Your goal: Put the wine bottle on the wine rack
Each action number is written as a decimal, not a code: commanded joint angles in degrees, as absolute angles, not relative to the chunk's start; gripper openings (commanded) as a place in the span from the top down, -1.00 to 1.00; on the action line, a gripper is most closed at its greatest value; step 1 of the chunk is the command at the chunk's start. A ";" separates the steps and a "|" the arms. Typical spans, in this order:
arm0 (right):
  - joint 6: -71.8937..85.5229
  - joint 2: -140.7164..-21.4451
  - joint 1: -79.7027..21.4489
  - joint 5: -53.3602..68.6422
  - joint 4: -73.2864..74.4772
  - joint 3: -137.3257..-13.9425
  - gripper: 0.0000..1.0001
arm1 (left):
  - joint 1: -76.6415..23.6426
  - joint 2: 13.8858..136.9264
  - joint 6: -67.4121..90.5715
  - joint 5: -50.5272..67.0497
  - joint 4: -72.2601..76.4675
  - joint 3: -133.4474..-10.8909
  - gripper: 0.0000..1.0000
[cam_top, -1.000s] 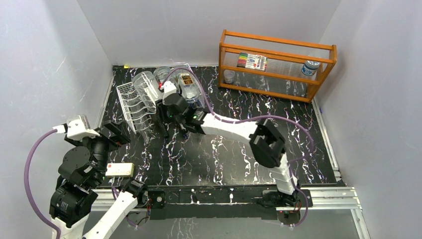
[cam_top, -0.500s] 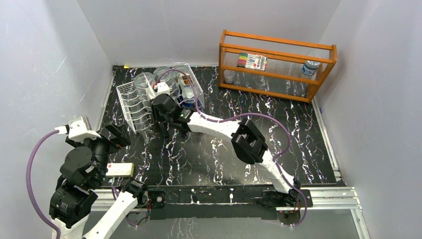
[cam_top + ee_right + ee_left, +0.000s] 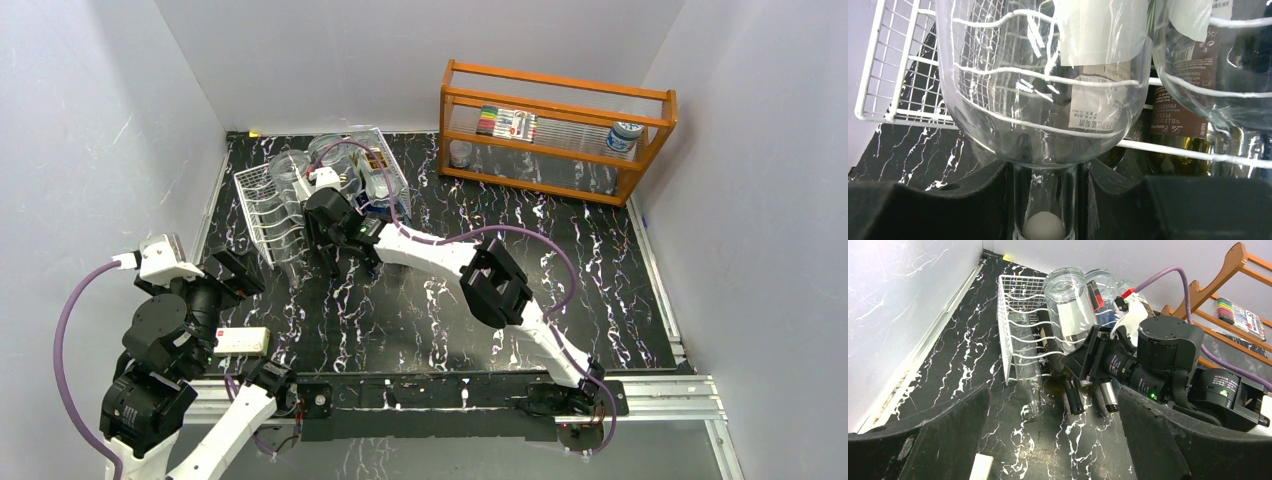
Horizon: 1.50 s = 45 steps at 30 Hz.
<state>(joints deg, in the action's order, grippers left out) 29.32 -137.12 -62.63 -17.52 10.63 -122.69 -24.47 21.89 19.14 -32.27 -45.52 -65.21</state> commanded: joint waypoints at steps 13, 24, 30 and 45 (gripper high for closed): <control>33.82 -136.11 -59.13 -16.69 0.66 -130.08 -0.21 | -24.26 22.68 19.07 -31.64 -45.79 -64.78 -0.96; 33.97 -133.36 -58.89 -13.71 -0.76 -127.47 -0.48 | -24.26 22.68 18.90 -31.55 -46.06 -64.95 -0.96; 31.06 -128.08 -58.89 -13.16 -1.62 -123.68 -0.66 | -24.21 22.93 18.94 -31.40 -45.93 -64.86 -0.96; 23.47 -98.37 -58.88 -16.60 -2.43 -91.55 -0.96 | -24.21 24.81 17.70 -18.09 -43.14 -61.75 -0.96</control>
